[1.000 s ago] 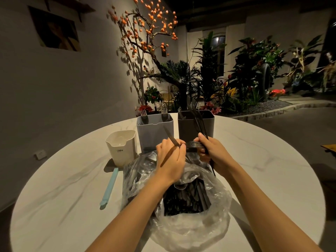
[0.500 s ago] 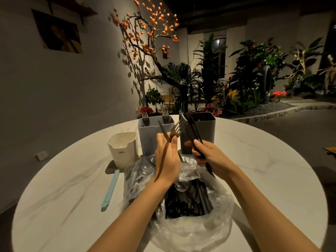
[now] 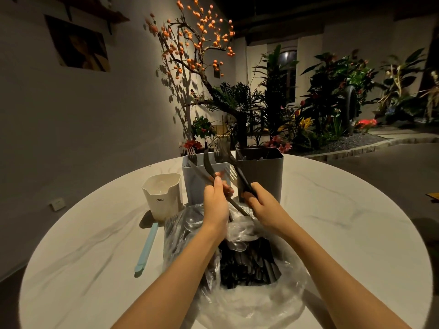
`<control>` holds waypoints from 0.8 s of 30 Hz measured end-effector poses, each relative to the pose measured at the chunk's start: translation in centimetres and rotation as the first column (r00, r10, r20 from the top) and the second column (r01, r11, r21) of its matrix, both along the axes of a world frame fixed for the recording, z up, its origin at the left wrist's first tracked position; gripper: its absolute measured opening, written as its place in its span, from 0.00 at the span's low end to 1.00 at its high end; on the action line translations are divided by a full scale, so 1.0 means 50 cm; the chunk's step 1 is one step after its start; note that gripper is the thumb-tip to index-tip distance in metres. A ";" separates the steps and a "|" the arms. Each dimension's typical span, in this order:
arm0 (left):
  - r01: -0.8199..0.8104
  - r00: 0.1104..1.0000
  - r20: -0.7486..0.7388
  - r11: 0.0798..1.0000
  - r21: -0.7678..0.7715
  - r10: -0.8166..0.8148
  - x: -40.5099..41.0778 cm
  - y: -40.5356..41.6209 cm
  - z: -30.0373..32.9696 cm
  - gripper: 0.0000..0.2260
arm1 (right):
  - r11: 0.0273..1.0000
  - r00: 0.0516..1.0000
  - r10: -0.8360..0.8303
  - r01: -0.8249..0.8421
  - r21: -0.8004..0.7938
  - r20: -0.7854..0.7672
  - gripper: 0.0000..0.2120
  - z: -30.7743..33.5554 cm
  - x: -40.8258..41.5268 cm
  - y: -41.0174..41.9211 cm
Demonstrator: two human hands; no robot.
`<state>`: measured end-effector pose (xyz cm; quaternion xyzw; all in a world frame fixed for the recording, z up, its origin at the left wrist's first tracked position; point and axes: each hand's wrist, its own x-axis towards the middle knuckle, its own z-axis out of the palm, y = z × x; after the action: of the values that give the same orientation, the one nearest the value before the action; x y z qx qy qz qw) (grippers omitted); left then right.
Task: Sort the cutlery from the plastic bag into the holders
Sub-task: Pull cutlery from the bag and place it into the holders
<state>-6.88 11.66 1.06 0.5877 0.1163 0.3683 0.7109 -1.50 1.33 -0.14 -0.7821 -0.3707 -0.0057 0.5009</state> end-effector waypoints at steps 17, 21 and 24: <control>0.363 0.931 0.138 0.892 -0.270 -0.337 -0.016 -0.004 0.014 0.13 | 0.944 0.967 -0.151 0.203 -0.260 0.205 0.08 -0.008 -0.024 0.023; 0.312 0.950 0.096 0.895 -0.320 -0.297 -0.006 -0.001 0.010 0.10 | 0.961 0.964 -0.115 0.169 -0.219 0.239 0.11 -0.011 -0.034 0.024; 0.239 0.971 0.059 0.907 -0.346 -0.234 0.000 0.007 0.005 0.10 | 0.970 0.959 -0.082 0.140 -0.200 0.271 0.16 -0.008 -0.041 0.024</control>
<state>-6.86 12.02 1.32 0.4586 0.1023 0.2575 0.8444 -3.53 2.51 -0.53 -0.8442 -0.3870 -0.0960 0.3581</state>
